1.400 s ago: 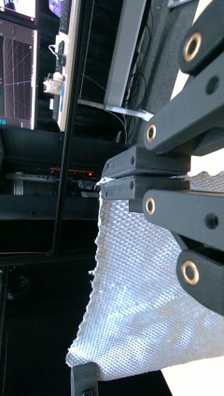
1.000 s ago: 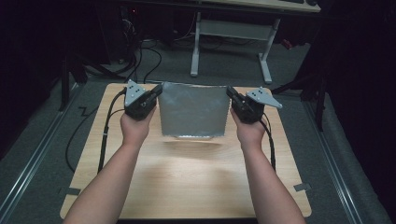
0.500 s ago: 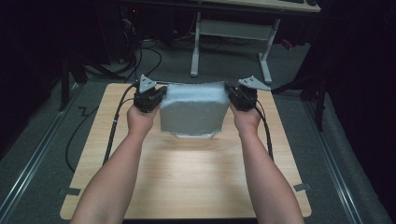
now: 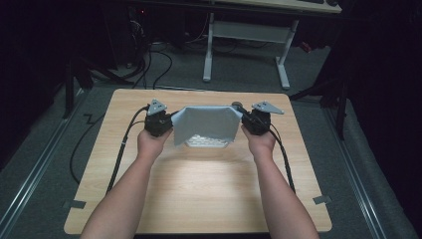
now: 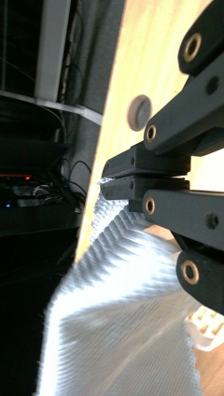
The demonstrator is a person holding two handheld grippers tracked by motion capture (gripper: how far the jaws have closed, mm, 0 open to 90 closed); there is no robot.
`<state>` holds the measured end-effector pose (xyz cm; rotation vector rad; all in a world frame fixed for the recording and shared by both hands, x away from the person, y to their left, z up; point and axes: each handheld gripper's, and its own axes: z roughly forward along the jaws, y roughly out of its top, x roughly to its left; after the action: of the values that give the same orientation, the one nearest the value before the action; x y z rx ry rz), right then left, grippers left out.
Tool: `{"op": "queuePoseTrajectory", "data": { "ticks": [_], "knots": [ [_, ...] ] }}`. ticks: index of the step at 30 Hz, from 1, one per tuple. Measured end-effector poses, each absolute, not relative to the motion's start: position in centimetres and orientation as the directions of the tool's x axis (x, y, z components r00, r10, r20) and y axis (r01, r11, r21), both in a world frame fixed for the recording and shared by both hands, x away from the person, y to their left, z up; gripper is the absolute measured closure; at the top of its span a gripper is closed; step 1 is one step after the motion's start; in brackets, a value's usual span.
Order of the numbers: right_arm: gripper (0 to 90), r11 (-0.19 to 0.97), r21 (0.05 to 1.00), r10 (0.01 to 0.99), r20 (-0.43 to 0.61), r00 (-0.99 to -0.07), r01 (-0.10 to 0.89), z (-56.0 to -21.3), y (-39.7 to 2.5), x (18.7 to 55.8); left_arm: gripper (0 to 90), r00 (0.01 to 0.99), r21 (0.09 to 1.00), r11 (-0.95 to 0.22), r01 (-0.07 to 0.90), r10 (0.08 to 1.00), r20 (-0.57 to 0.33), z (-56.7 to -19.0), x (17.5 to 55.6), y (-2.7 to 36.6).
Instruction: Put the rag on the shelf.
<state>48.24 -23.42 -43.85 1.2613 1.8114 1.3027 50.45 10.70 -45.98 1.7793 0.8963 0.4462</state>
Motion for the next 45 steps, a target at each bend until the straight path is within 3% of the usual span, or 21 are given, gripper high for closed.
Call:
{"op": "queuePoseTrajectory", "data": {
  "ticks": [17, 20, 31, 45],
  "knots": [
    [88.0, 0.071, 0.901, 0.918, 0.108, -0.382, 0.427, -47.6, -23.3, 47.8, 89.1, 0.651, 0.899, -0.164, 0.406, 0.743, -0.158, -48.6, 49.8, 10.6],
    [83.1, 0.059, 0.899, 0.919, 0.120, -0.375, 0.433, -47.7, -23.4, 47.8, 83.3, 0.640, 0.898, -0.155, 0.412, 0.750, -0.165, -48.5, 49.8, 10.7],
    [69.4, 0.070, 0.914, 0.928, 0.088, -0.363, 0.400, -46.0, -24.2, 47.5, 69.6, 0.597, 0.908, -0.125, 0.400, 0.788, -0.154, -46.7, 49.7, 12.8],
    [60.4, 0.102, 0.929, 0.940, 0.027, -0.340, 0.356, -43.9, -26.2, 46.2, 65.0, 0.521, 0.912, -0.105, 0.396, 0.843, -0.130, -45.7, 48.6, 17.6]
  ]
}}
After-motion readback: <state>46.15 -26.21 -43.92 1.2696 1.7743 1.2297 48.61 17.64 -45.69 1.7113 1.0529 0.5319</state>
